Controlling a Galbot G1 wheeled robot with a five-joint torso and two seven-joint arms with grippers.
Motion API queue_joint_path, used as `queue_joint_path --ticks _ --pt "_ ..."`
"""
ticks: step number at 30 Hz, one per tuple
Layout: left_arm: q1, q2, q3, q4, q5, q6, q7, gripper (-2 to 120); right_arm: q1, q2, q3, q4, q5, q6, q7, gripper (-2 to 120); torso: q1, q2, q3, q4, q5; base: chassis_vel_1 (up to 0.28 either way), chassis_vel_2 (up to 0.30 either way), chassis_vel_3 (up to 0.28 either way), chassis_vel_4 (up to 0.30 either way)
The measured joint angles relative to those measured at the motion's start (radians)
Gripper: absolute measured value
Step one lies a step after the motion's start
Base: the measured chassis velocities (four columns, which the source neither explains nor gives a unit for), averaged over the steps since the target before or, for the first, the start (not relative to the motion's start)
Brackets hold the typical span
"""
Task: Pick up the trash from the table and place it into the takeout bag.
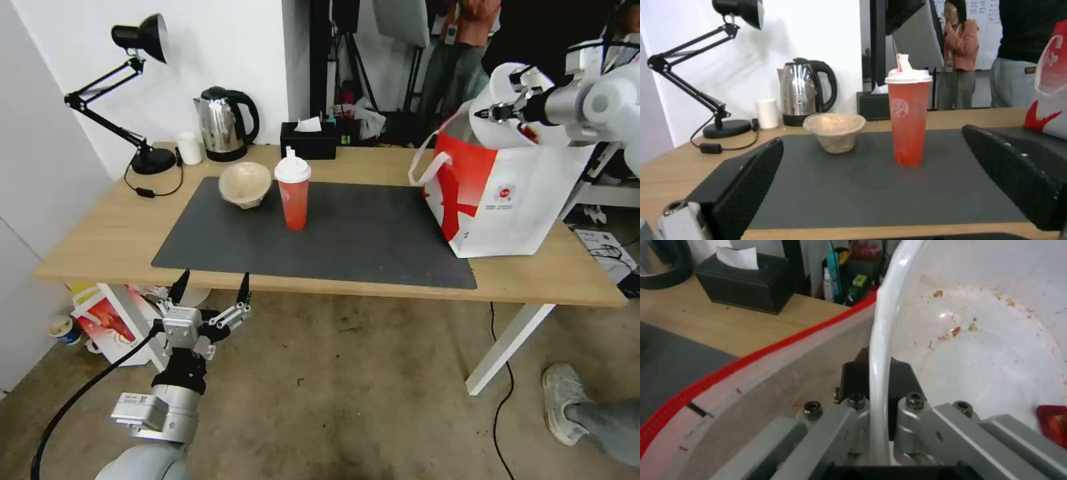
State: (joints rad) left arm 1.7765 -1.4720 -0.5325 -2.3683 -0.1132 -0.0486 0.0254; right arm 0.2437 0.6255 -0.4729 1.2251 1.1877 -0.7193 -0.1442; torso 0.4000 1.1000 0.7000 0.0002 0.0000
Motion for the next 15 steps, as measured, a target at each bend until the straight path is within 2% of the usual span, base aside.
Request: queue_joint_path --ticks 15 --pt "-0.002 -0.005 0.008 -0.002 0.004 0.002 0.000 100 -0.041 -0.026 0.032 0.056 0.003 0.000 -0.009 0 0.000 0.000 0.000 -0.0001 0.0000 0.000 0.000 0.000 0.000"
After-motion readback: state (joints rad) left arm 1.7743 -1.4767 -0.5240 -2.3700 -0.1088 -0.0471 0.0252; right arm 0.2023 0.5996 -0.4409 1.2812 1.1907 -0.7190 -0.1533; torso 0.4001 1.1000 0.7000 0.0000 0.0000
